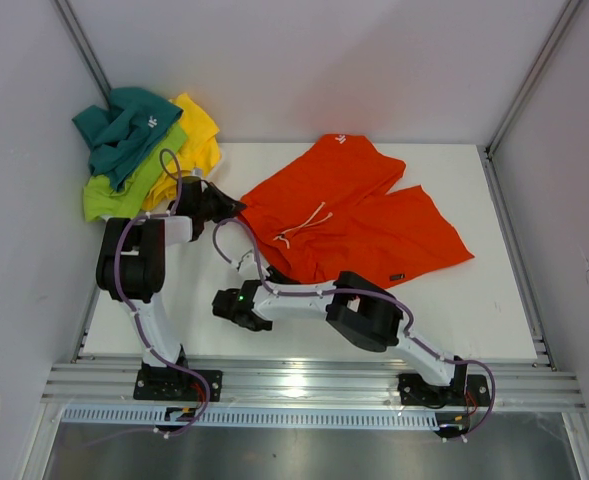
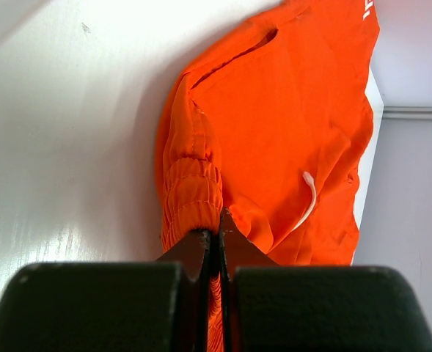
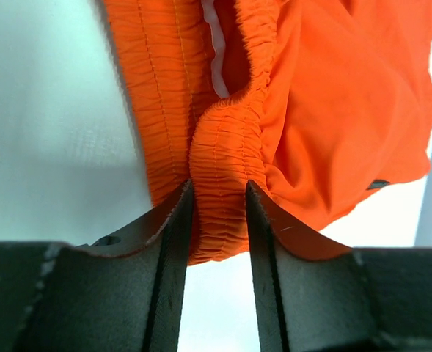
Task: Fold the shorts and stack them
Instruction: Flatten the shorts out
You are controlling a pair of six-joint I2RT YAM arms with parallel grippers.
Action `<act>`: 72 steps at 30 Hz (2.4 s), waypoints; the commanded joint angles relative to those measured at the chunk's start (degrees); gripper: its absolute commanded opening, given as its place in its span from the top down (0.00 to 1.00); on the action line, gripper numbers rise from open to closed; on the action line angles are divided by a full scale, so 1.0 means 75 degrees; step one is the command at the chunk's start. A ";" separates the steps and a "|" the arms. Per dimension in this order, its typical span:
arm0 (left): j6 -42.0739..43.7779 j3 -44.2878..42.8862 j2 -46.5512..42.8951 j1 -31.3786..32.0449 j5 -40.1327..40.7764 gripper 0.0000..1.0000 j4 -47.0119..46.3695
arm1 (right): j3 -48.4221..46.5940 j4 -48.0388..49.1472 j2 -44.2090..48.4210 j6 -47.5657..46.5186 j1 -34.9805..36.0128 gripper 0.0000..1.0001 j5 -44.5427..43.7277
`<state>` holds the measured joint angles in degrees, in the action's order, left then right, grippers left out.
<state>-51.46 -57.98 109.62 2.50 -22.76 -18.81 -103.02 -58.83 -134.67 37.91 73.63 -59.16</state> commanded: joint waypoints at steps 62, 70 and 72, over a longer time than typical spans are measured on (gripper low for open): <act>0.0615 -0.1422 0.0442 -0.0146 -0.0141 1.00 0.0937 | 0.1068 0.0762 0.0553 0.1111 0.1902 0.50 -0.0763; 0.0873 -0.1586 0.0348 -0.0216 0.0023 0.73 0.1358 | 0.1594 0.2334 0.1909 -0.0343 0.1809 0.31 0.0725; 0.0967 -0.1749 0.0407 -0.0252 0.0012 0.50 0.1499 | 0.2016 0.2803 0.2333 -0.0531 0.1645 0.30 0.1461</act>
<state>-45.84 -67.40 113.16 1.87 -23.81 -8.80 -90.39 -46.00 -124.51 38.57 87.39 -56.49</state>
